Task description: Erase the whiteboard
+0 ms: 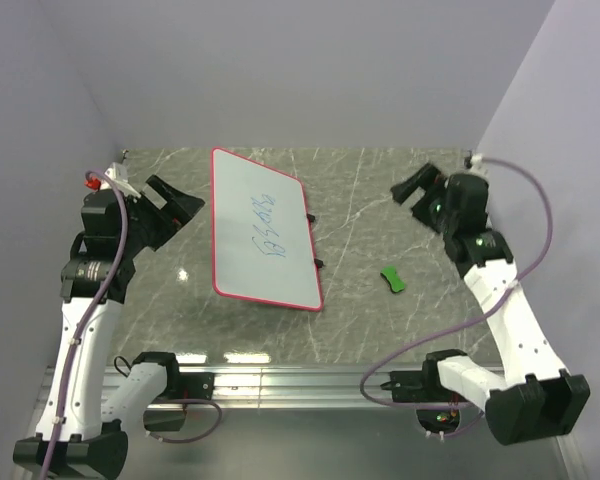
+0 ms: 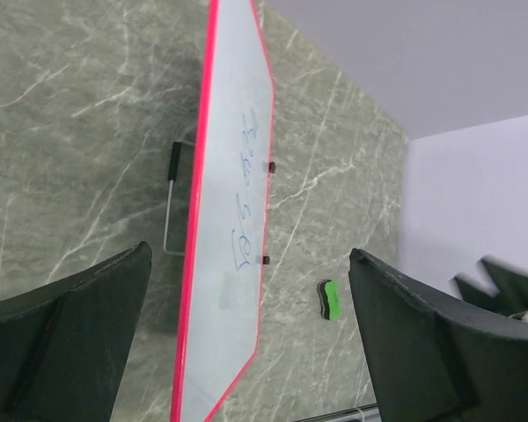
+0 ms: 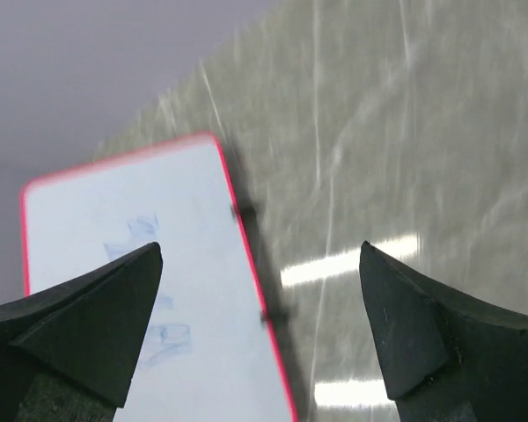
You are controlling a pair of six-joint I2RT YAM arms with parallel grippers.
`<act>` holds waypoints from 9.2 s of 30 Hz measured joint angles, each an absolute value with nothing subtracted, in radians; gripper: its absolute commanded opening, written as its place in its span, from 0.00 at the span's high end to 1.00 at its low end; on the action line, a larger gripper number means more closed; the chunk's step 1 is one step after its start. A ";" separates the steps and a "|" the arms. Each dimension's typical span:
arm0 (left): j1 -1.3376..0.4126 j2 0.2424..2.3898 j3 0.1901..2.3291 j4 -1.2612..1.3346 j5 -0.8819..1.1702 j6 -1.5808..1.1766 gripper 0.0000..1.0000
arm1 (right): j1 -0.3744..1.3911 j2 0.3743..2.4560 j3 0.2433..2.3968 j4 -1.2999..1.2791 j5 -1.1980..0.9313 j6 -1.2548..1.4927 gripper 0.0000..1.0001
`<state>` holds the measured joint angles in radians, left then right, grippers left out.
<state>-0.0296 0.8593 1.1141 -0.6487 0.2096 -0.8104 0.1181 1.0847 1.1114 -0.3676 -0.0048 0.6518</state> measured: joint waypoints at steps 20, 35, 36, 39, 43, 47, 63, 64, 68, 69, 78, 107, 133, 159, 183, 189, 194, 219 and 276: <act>-0.057 0.933 1.007 -0.651 0.187 -0.665 0.02 | 0.135 1.260 1.190 -0.780 -0.051 0.723 0.01; -0.148 0.875 0.983 -0.656 0.178 -0.628 0.01 | 0.143 1.557 1.047 -0.837 0.125 0.494 0.09; -0.153 0.875 0.983 -0.656 0.176 -0.627 0.01 | 0.147 1.559 1.047 -0.832 0.132 0.484 0.09; -0.168 0.881 0.983 -0.656 0.165 -0.619 0.01 | 0.179 1.561 1.047 -0.814 0.145 0.453 0.10; -0.179 0.902 0.983 -0.656 0.159 -0.612 0.01 | 0.253 1.562 1.047 -0.784 0.142 0.424 0.11; -0.179 0.915 0.983 -0.657 0.150 -0.612 0.02 | 0.298 1.581 1.047 -0.763 0.131 0.416 0.11; -0.180 0.919 0.970 -0.662 0.134 -0.614 0.02 | 0.299 1.709 1.042 -0.728 0.148 0.408 0.43; -0.180 0.923 0.970 -0.662 0.134 -0.614 0.02 | 0.299 1.709 1.039 -0.727 0.151 0.411 0.44; -0.180 0.937 0.970 -0.662 0.134 -0.614 0.02 | 0.299 1.709 1.032 -0.727 0.164 0.418 0.56; -0.180 0.938 0.970 -0.661 0.133 -0.614 0.02 | 0.299 1.709 1.032 -0.727 0.167 0.419 0.60; -0.180 0.983 0.982 -0.650 0.133 -0.613 0.01 | 0.305 1.709 1.074 -0.775 0.172 0.444 1.00; -0.167 1.380 1.155 -0.434 0.323 -0.638 1.00 | 0.456 1.817 1.795 -0.891 -0.411 0.617 1.00; -0.141 1.601 1.356 -0.470 0.533 -0.522 1.00 | 0.518 2.382 2.392 -0.706 -0.581 0.923 1.00; -0.166 1.858 1.703 -0.597 0.551 -0.431 1.00 | 0.443 2.252 1.961 -0.803 -0.281 0.687 1.00; -0.221 1.884 1.721 -0.512 0.474 -0.432 1.00 | 0.569 2.106 1.968 -0.538 -0.390 0.782 1.00; -0.246 1.886 1.740 -0.508 0.458 -0.431 1.00 | 0.564 1.918 1.504 -0.465 -0.279 0.745 1.00; -0.259 1.882 1.740 -0.500 0.447 -0.431 1.00 | 0.560 1.917 1.435 -0.501 -0.242 0.741 1.00; -0.258 1.848 1.665 -0.433 0.433 -0.445 1.00 | 0.691 2.051 2.030 -0.559 -0.318 0.886 1.00; -0.294 1.816 1.676 -0.483 0.357 -0.464 1.00 | 0.426 1.993 1.470 0.056 -0.540 1.177 1.00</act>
